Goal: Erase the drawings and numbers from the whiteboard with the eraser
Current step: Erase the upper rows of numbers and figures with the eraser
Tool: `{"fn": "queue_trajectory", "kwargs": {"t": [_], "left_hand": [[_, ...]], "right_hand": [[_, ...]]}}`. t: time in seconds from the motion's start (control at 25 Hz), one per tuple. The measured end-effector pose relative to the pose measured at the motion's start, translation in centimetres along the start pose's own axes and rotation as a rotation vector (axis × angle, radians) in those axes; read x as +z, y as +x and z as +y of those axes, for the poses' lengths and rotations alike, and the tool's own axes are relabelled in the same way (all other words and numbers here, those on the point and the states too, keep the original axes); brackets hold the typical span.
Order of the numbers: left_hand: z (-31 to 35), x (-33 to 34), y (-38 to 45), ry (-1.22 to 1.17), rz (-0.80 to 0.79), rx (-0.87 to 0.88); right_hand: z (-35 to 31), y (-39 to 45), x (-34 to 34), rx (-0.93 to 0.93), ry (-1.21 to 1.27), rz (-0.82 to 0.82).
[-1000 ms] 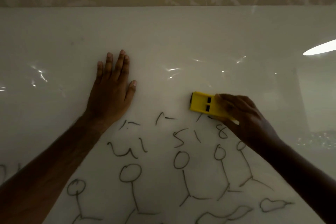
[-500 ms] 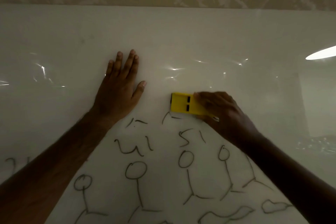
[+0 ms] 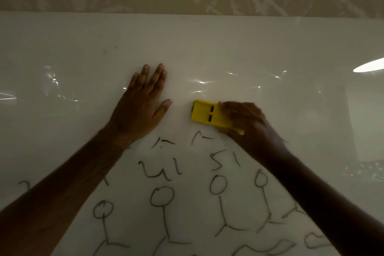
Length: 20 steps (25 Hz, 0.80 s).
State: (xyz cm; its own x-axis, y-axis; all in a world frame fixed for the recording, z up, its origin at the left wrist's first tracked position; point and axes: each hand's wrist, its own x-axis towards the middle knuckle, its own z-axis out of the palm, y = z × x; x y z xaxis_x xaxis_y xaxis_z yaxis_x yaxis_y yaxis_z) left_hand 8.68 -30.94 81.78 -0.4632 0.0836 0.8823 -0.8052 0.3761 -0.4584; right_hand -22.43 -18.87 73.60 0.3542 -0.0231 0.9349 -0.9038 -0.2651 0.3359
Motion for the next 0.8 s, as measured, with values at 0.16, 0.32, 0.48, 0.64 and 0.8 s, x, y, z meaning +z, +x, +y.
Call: {"fn": "queue_trajectory", "kwargs": {"t": [0.16, 0.32, 0.48, 0.64, 0.8], "left_hand": [[-0.1, -0.1, -0.1, -0.010, 0.006, 0.016], [0.1, -0.2, 0.0, -0.018, 0.000, 0.004], [0.2, -0.5, 0.1, -0.020, -0.019, 0.001], [-0.2, -0.5, -0.4, -0.031, -0.017, 0.019], [-2.3, -0.9, -2.6, -0.028, 0.001, -0.006]], "right_hand": [[-1.6, -4.9, 0.2, -0.126, -0.029, -0.090], [1.9, -5.0, -2.4, -0.018, -0.117, -0.059], [1.2, -0.2, -1.3, 0.053, -0.072, -0.001], [-3.2, 0.1, 1.9, -0.035, -0.026, -0.044], [-3.1, -4.2, 0.5, -0.166, -0.050, -0.137]]}}
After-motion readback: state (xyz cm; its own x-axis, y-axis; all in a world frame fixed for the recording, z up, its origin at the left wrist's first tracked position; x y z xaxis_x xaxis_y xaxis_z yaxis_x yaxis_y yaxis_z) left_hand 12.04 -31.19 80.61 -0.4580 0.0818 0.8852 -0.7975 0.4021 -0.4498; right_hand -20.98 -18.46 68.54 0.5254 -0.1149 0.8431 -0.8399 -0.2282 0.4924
